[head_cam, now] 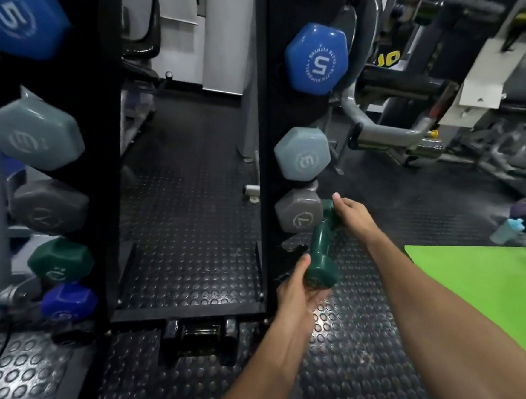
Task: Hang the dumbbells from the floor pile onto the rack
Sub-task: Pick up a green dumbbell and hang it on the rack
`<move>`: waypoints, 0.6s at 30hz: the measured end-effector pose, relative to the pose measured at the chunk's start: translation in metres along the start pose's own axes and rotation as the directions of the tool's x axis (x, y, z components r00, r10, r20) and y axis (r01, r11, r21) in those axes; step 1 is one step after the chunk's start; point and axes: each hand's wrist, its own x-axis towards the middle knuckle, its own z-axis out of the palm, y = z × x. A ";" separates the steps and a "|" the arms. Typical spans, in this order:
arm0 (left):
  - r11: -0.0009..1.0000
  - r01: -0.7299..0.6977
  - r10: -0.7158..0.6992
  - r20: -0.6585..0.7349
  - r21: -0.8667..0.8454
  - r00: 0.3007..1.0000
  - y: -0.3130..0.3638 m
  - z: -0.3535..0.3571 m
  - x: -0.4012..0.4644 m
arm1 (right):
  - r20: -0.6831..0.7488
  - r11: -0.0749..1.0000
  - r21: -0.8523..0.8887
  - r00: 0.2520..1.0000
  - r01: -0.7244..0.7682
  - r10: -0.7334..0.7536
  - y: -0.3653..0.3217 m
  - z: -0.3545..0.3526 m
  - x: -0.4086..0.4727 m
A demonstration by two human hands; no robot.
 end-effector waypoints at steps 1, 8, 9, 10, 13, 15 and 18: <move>0.999 0.012 -0.013 -0.007 -0.036 1.000 0.002 0.004 0.002 | 0.014 0.998 0.058 1.000 -0.011 0.010 -0.005 0.004 0.005; 0.913 0.151 -0.157 0.016 -0.378 0.987 0.012 0.018 0.016 | 0.053 0.948 0.301 0.994 -0.104 0.093 -0.031 0.029 0.024; 0.902 0.163 -0.170 0.018 -0.400 0.985 0.012 0.016 0.017 | 0.040 0.935 0.338 0.994 -0.108 0.100 -0.025 0.031 0.029; 0.888 0.171 -0.180 0.020 -0.427 0.983 0.011 0.013 0.018 | 0.034 0.924 0.368 0.994 -0.106 0.101 -0.020 0.031 0.031; 0.826 0.195 -0.197 0.054 -0.529 0.979 0.013 0.011 0.026 | 0.066 0.922 0.369 0.993 -0.113 0.096 -0.011 0.035 0.037; 0.789 0.198 -0.197 0.066 -0.582 0.978 0.014 0.016 0.029 | 0.095 0.913 0.391 0.992 -0.117 0.087 -0.017 0.042 0.038; 0.762 0.208 -0.195 0.089 -0.613 0.977 0.009 0.026 0.031 | 0.124 0.882 0.452 0.989 -0.131 0.083 -0.027 0.049 0.044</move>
